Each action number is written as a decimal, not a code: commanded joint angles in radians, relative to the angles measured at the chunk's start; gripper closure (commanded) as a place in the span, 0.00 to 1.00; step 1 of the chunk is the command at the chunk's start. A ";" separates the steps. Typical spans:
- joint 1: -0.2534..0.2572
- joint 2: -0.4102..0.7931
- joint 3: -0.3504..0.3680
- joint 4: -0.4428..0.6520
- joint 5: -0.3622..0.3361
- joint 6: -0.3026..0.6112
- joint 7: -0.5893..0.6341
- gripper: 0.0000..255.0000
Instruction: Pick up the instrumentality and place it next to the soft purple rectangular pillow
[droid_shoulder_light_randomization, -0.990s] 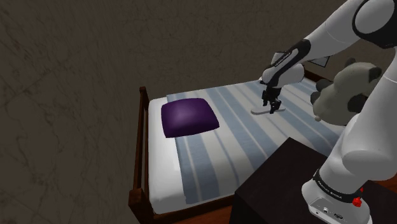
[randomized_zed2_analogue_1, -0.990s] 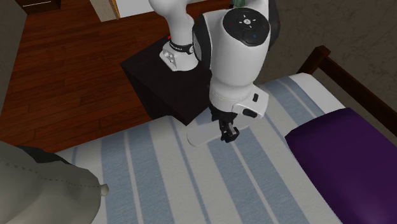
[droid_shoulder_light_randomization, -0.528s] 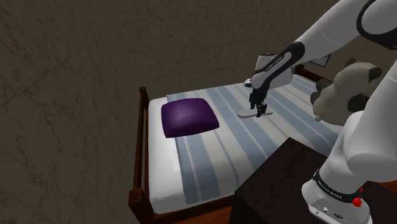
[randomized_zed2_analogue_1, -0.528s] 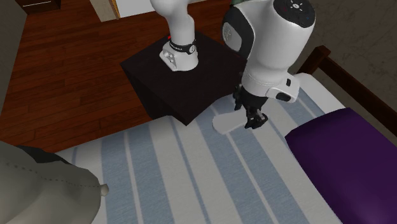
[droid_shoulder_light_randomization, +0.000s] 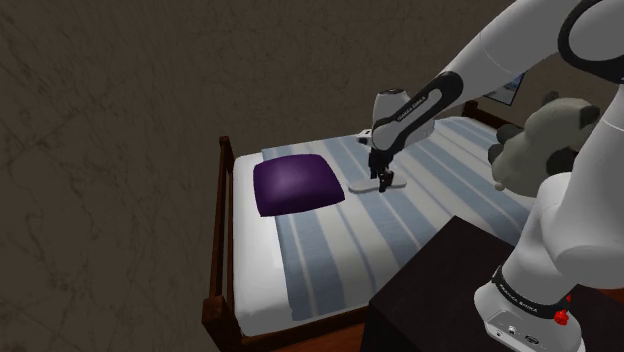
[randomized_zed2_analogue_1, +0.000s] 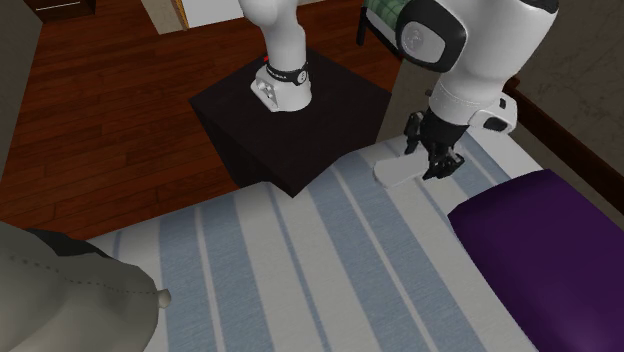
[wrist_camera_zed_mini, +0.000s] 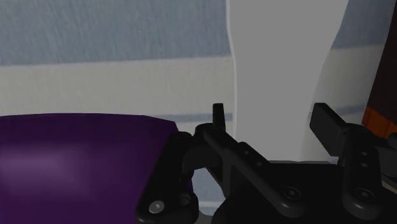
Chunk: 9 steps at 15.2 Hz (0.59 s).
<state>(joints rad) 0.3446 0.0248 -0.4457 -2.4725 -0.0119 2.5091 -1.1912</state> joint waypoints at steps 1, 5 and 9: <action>0.027 0.025 0.026 0.030 0.016 -0.008 0.044 1.00; 0.079 0.070 0.076 0.089 0.037 -0.026 0.130 1.00; 0.128 0.126 0.119 0.166 0.056 -0.050 0.210 1.00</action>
<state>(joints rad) 0.4616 0.1418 -0.3357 -2.3244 0.0415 2.4681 -1.0013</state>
